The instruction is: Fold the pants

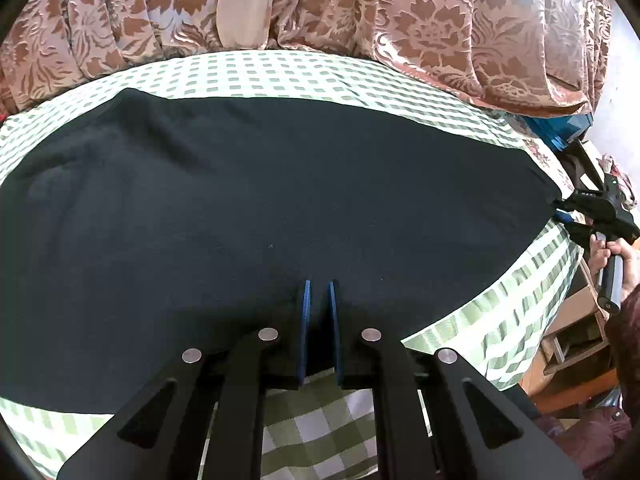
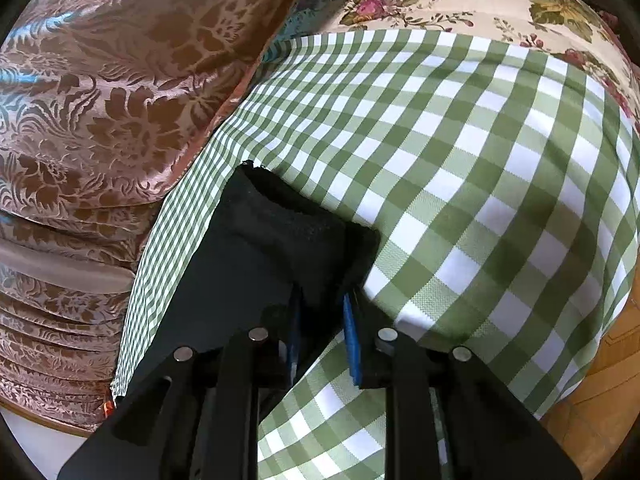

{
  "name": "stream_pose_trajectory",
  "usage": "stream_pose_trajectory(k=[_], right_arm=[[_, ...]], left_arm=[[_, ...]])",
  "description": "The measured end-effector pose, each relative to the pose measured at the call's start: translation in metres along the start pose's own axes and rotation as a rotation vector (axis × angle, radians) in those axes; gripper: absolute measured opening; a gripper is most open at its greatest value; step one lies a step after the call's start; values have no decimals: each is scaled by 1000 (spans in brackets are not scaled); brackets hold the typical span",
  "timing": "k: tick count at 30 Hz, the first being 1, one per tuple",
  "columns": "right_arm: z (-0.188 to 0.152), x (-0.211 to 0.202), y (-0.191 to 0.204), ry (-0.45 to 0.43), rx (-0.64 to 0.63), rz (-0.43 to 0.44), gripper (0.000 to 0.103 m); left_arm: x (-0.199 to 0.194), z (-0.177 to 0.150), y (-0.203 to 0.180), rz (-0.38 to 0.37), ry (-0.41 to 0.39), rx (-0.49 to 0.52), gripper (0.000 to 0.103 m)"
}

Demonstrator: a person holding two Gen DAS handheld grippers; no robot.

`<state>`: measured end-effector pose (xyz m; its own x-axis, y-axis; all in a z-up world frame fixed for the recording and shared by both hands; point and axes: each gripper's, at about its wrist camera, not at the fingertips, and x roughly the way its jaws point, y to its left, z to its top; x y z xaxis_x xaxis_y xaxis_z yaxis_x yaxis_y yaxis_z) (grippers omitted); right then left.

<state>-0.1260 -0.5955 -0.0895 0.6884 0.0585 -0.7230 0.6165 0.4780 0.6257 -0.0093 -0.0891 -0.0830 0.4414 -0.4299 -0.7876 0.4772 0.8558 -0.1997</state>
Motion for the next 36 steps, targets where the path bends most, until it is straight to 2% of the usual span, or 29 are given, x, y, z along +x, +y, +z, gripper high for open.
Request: stream_pose_trajectory(k=[4, 8, 13, 19, 24, 29, 33, 36], right_arm=[[1, 1, 0, 11, 4, 0, 21], [2, 3, 0, 19, 5, 7, 25], [3, 6, 7, 28, -10, 26, 44], [3, 9, 7, 26, -16, 32, 45], [4, 10, 7, 25, -30, 36, 45], [4, 10, 4, 33, -32, 56, 45], [6, 7, -1, 54, -11, 97, 45], [7, 3, -8, 78, 46, 158, 46]], left_arm=[[-4, 6, -4, 35, -2, 33, 8], [-6, 18, 2, 63, -3, 26, 8], [-6, 40, 18, 83, 1, 33, 8], [6, 84, 60, 151, -7, -9, 8], [36, 112, 105, 212, 37, -77, 8], [59, 121, 129, 210, 58, -127, 8], [59, 113, 121, 247, 31, -91, 8], [52, 112, 121, 253, 18, -117, 8]])
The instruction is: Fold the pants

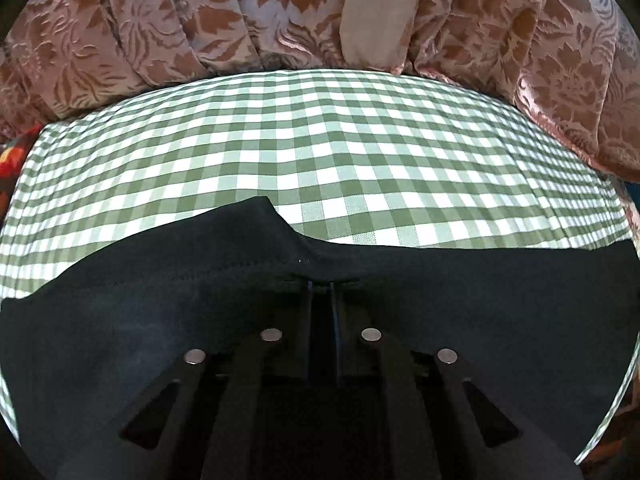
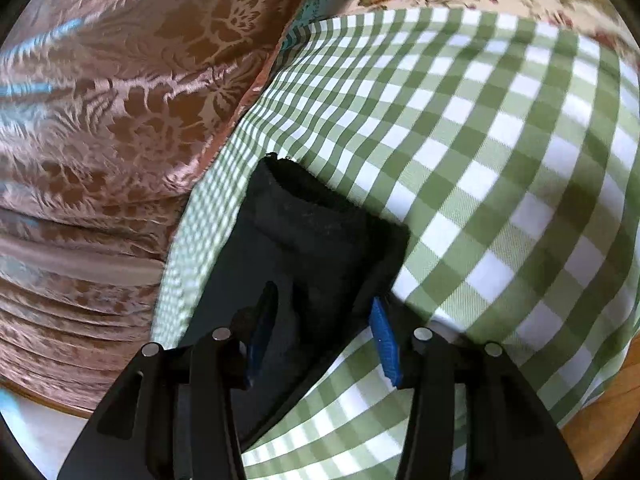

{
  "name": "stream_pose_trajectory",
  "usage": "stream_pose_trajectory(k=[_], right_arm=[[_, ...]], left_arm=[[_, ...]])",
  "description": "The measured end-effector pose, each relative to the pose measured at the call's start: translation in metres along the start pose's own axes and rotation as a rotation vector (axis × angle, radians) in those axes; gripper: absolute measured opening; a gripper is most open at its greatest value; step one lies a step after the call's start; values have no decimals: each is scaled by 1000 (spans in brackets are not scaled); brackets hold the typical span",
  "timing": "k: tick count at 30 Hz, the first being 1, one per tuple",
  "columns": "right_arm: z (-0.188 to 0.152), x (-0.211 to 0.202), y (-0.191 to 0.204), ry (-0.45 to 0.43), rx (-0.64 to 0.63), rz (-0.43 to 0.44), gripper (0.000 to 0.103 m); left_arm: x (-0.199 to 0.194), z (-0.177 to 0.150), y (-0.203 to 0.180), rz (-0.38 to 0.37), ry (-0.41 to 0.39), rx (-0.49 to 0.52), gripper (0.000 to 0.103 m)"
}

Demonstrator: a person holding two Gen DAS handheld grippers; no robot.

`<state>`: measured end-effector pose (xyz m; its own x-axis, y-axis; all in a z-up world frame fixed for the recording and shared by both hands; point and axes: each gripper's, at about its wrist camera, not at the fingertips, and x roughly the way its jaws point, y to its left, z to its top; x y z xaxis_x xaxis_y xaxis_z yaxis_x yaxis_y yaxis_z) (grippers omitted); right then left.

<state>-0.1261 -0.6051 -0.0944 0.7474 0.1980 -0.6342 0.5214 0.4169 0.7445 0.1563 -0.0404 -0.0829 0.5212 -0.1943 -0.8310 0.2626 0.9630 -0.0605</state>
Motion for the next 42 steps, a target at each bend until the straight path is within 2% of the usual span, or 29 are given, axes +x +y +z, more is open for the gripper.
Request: stream_pose_trajectory(k=[3, 7, 9, 12, 20, 23, 27, 33, 42], right_arm=[[-4, -4, -2, 14, 31, 43, 47], [-6, -3, -1, 13, 44, 46, 46], [-5, 0, 1, 6, 42, 37, 44], [-3, 6, 4, -6, 27, -10, 25], [-3, 10, 14, -21, -19, -67, 19], [-5, 7, 30, -38, -61, -59, 17], [-11, 0, 61, -40, -149, -12, 15], [-26, -1, 112, -24, -271, 45, 15], [-66, 22, 180, 76, -419, 124, 15]], left_arm=[[-18, -5, -1, 15, -53, -35, 8], [-49, -24, -10, -43, -107, -57, 8], [-58, -34, -19, -67, -107, -45, 8], [-68, -49, -36, -81, -107, -9, 8], [-76, -83, -64, -95, -64, 39, 8], [-77, -89, -68, -61, -68, 46, 8], [-80, -93, -63, -71, -67, 0, 8], [-85, -96, -60, -79, -83, -11, 8], [-90, -96, -50, -104, -100, -34, 8]])
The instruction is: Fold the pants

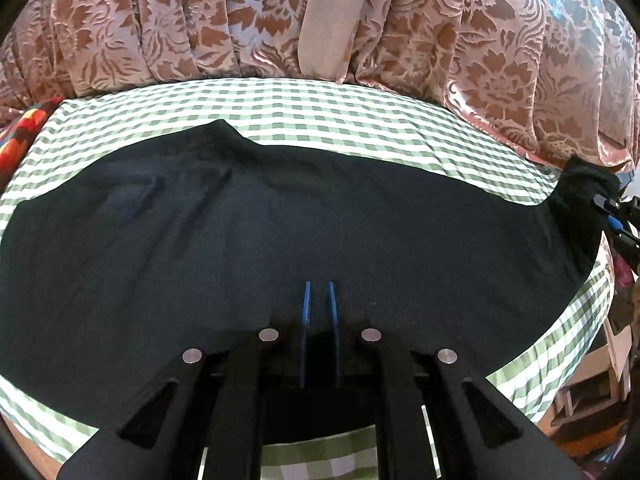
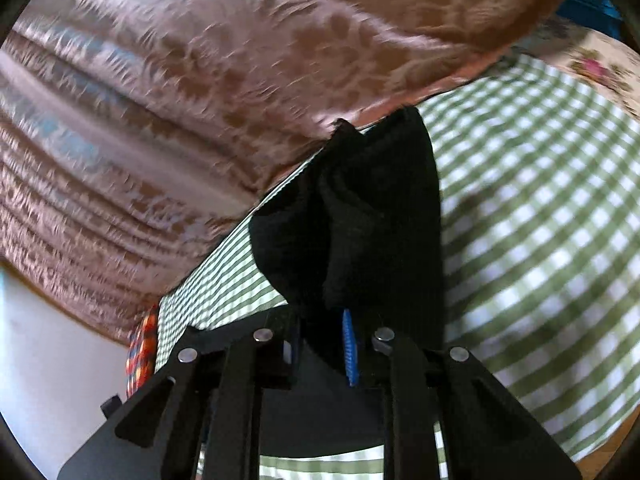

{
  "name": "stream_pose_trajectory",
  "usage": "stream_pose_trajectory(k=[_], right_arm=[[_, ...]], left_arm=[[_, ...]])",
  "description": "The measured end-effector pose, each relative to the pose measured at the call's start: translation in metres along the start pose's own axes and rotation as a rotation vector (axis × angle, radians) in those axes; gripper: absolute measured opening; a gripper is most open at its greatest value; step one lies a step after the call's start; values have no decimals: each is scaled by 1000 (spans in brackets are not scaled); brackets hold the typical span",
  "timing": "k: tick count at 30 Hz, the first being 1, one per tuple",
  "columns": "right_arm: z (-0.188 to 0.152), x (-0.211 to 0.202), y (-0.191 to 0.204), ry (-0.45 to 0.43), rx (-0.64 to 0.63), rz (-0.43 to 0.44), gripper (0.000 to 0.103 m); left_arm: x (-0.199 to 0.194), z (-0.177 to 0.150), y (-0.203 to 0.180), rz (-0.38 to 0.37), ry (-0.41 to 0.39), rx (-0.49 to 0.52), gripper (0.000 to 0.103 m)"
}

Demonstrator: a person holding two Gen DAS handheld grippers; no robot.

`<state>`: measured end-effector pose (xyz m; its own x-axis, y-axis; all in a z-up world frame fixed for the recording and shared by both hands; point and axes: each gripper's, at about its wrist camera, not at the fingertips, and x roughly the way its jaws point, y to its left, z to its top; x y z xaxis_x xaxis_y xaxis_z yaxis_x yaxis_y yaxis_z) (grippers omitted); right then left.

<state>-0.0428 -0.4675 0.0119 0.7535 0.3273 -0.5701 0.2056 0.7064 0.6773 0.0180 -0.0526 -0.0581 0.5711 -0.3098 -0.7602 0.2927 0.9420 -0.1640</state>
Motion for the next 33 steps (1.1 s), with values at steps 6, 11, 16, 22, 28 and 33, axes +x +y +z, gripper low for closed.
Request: stream_pose_trajectory(k=[6, 11, 16, 22, 28, 33], right_arm=[[-16, 34, 51, 101, -113, 53, 15], [-41, 66, 91, 205, -204, 105, 15], [-84, 106, 133, 346, -324, 151, 15], [-148, 141, 156, 487, -478, 135, 15], [-174, 147, 160, 477, -613, 95, 20], [-177, 134, 160, 485, -622, 195, 44]], left_arm=[[-2, -2, 5, -3, -4, -15, 8], [-2, -3, 11, -15, 3, -33, 8], [-7, 0, 30, -114, 1, -128, 8], [-19, 6, 60, -338, -9, -294, 8], [-14, 10, 64, -497, 33, -376, 56], [2, 18, 52, -546, 97, -416, 65]])
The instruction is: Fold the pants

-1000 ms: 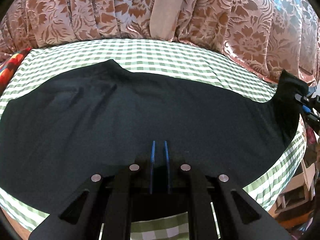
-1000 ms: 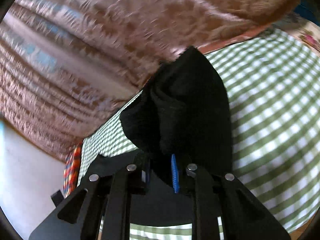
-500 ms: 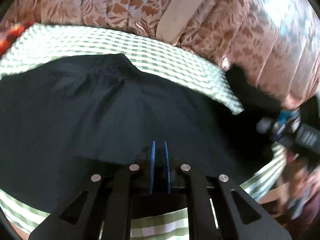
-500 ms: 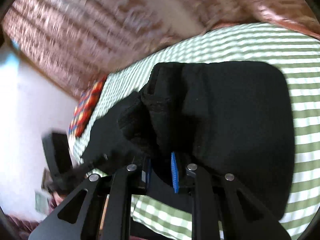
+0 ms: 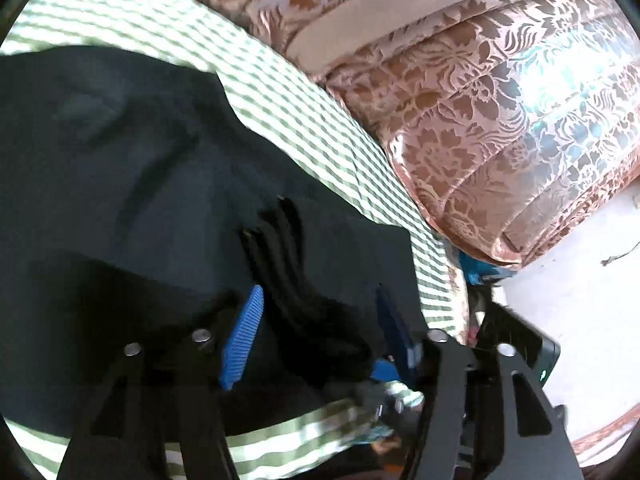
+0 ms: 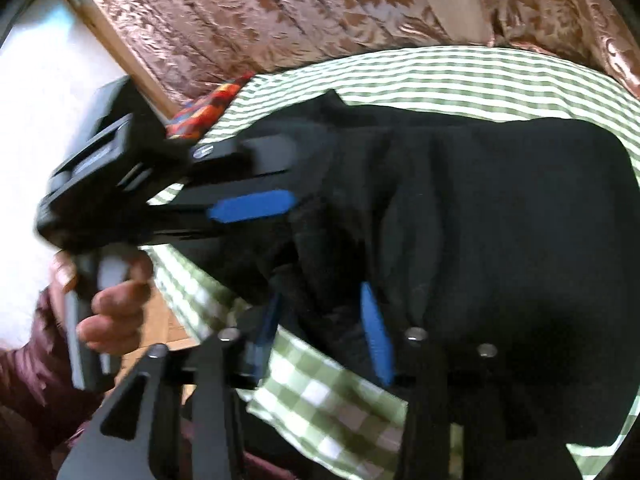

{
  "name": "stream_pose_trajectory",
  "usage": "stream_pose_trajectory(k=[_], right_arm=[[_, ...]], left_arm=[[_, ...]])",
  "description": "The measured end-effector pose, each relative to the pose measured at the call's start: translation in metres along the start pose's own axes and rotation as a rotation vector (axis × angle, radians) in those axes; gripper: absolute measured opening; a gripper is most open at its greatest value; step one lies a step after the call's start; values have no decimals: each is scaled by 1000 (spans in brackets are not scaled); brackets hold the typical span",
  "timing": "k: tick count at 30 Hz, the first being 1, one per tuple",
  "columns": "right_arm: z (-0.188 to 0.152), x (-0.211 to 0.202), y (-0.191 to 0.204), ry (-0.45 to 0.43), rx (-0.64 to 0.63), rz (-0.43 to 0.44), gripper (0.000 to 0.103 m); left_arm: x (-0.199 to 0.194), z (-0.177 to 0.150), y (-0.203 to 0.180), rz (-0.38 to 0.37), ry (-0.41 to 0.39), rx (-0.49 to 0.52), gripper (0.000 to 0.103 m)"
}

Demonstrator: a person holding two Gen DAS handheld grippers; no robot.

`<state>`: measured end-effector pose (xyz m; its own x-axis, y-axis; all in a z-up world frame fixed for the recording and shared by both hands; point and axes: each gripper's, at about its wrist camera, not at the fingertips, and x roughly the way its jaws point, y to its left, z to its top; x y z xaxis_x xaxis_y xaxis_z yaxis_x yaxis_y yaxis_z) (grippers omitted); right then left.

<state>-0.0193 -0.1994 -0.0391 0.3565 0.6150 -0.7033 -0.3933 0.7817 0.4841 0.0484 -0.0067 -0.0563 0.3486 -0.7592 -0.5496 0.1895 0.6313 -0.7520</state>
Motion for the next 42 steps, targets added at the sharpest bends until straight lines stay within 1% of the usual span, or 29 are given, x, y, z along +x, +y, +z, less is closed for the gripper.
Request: stream_pose_trajectory(k=[1, 2, 3, 6, 8, 9, 10, 12, 13, 14, 15, 16, 18, 20, 22, 23, 24, 26, 29, 31, 33, 34, 36, 37, 39, 40, 42], right_arm=[[-1, -3, 2, -4, 4, 18, 44], [-2, -12, 0, -16, 17, 42, 45], [-1, -20, -2, -29, 27, 44, 46], [-10, -58, -20, -92, 89, 26, 47], [-21, -89, -40, -140, 149, -24, 50], [-28, -104, -51, -158, 185, -46, 50], [-37, -119, -63, -175, 224, -74, 50], [-55, -141, -83, -189, 288, -154, 51], [-63, -148, -92, -182, 312, -196, 51], [-73, -151, -101, -164, 339, -243, 50], [-82, -152, -105, -151, 356, -262, 50], [-87, -150, -107, -137, 368, -273, 50], [-94, -143, -111, -127, 386, -287, 48], [-93, -139, -112, -144, 414, -268, 45], [-87, -136, -108, -154, 400, -249, 45], [-85, -136, -106, -157, 391, -248, 45], [-82, -138, -106, -161, 386, -249, 45], [-75, -141, -108, -180, 388, -251, 45], [-55, -143, -104, -219, 361, -244, 44], [-40, -138, -101, -231, 346, -230, 44], [-20, -126, -96, -234, 322, -215, 44], [-14, -120, -94, -227, 310, -217, 44], [-2, -100, -91, -181, 277, -243, 44], [1, -88, -91, -133, 268, -272, 44], [-2, -73, -93, -67, 249, -299, 44], [-6, -68, -93, -47, 230, -311, 44], [-6, -68, -93, -43, 216, -310, 43]], left_arm=[[6, 1, -2, -19, 21, -17, 66], [9, 4, -2, -16, 26, -18, 66], [14, 5, -5, 7, 35, -10, 66], [29, 4, -9, 87, 97, 20, 66], [37, 3, -11, 110, 123, 42, 65], [41, 2, -13, 121, 138, 55, 55], [45, 2, -14, 136, 149, 65, 34], [50, 1, -17, 197, 142, 104, 17], [50, 0, -19, 197, 134, 121, 15], [49, 0, -22, 186, 124, 135, 14], [48, 1, -25, 181, 113, 149, 14], [45, 3, -31, 174, 93, 167, 14], [34, 10, -45, 136, 48, 198, 13], [22, 17, -62, 106, -1, 245, 13], [9, 20, -75, 87, -37, 289, 13], [3, 21, -79, 90, -47, 309, 13], [0, 20, -79, 113, -53, 328, 13], [0, 15, -65, 156, -40, 335, 13], [14, 4, -33, 217, 17, 298, 12], [23, -6, -17, 224, 45, 274, 12], [25, -14, -12, 229, 36, 279, 12], [26, -17, -10, 236, 28, 281, 12], [24, -19, -3, 227, 21, 258, 12], [24, -19, -1, 229, 18, 252, 12], [27, -24, -1, 250, 12, 271, 12], [28, -26, 0, 258, 9, 280, 12], [28, -24, 2, 239, 6, 263, 12]])
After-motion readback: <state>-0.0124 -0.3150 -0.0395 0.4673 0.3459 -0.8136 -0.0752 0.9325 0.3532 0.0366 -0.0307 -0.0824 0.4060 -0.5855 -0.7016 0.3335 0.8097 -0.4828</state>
